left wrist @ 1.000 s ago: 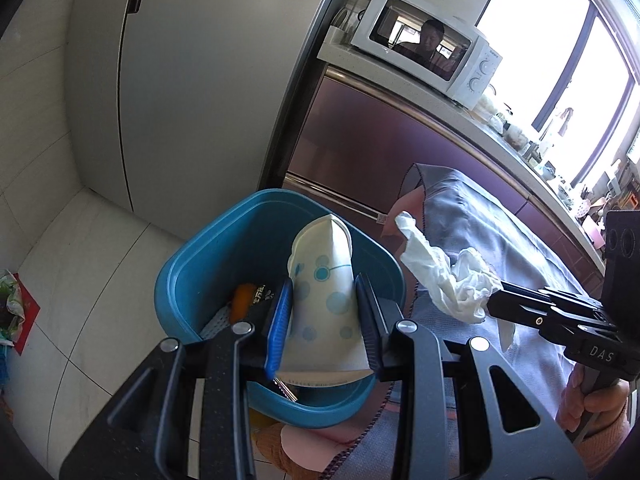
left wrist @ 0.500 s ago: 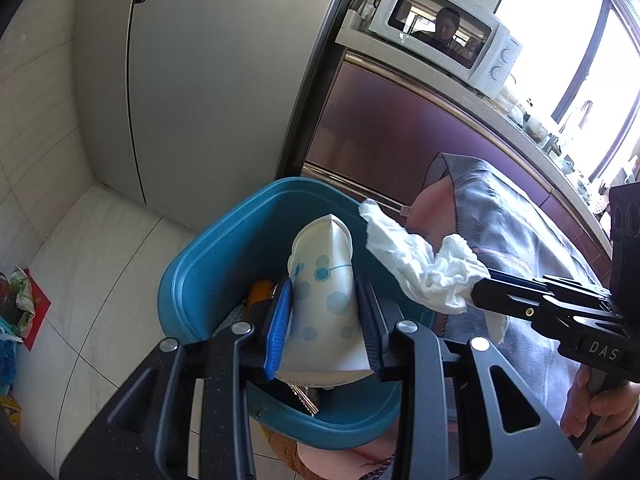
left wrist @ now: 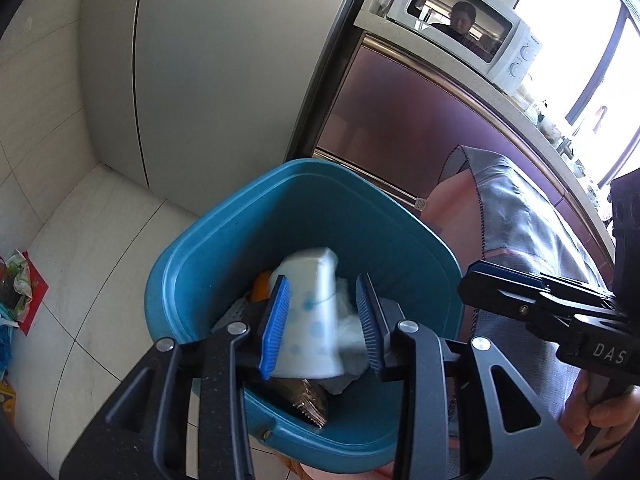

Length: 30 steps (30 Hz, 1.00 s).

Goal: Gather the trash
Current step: 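Open the left tool to drop the cup while the right tool releases the tissue, then move both tools back over the cloth toward the gold wrapper and orange peel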

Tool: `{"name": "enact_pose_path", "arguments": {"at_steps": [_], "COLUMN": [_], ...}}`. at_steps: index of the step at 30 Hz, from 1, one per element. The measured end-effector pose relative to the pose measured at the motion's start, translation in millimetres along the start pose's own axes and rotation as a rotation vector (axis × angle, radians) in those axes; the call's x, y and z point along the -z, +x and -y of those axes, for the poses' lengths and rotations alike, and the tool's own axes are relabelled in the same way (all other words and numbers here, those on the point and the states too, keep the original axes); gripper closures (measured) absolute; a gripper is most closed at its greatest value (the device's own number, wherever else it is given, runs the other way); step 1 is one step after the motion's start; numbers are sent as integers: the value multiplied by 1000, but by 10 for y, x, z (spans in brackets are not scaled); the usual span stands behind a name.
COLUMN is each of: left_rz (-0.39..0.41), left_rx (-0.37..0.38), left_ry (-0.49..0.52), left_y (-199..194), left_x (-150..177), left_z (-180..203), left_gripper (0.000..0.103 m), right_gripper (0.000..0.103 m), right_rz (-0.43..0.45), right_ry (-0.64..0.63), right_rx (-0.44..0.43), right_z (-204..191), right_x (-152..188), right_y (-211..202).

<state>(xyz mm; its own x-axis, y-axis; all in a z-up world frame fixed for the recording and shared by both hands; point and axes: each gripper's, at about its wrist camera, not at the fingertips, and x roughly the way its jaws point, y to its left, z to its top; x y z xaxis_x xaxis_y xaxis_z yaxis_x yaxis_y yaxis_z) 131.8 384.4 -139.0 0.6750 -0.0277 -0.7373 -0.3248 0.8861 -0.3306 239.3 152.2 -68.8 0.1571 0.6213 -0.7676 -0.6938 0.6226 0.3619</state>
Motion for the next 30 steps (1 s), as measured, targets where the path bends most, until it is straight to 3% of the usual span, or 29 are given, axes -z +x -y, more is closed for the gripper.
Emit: {"name": "enact_pose_path", "arguments": {"at_steps": [7, 16, 24, 30], "left_rz": [10, 79, 110, 88], "left_rx": [12, 69, 198, 318], "left_ry": [-3, 58, 198, 321], "left_y": [-35, -391, -693, -768], "left_x": [31, 97, 260, 454], "left_z": [-22, 220, 871, 1520], "left_gripper": [65, 58, 55, 54], "right_gripper": [79, 76, 72, 72], "right_rz": [13, 68, 158, 226], "right_ry": [7, -8, 16, 98], "right_rx": [-16, -42, -19, 58], "right_z": [66, 111, 307, 671], "right_x": [97, 257, 567, 927], "right_y": [-116, -455, -1047, -1565]}}
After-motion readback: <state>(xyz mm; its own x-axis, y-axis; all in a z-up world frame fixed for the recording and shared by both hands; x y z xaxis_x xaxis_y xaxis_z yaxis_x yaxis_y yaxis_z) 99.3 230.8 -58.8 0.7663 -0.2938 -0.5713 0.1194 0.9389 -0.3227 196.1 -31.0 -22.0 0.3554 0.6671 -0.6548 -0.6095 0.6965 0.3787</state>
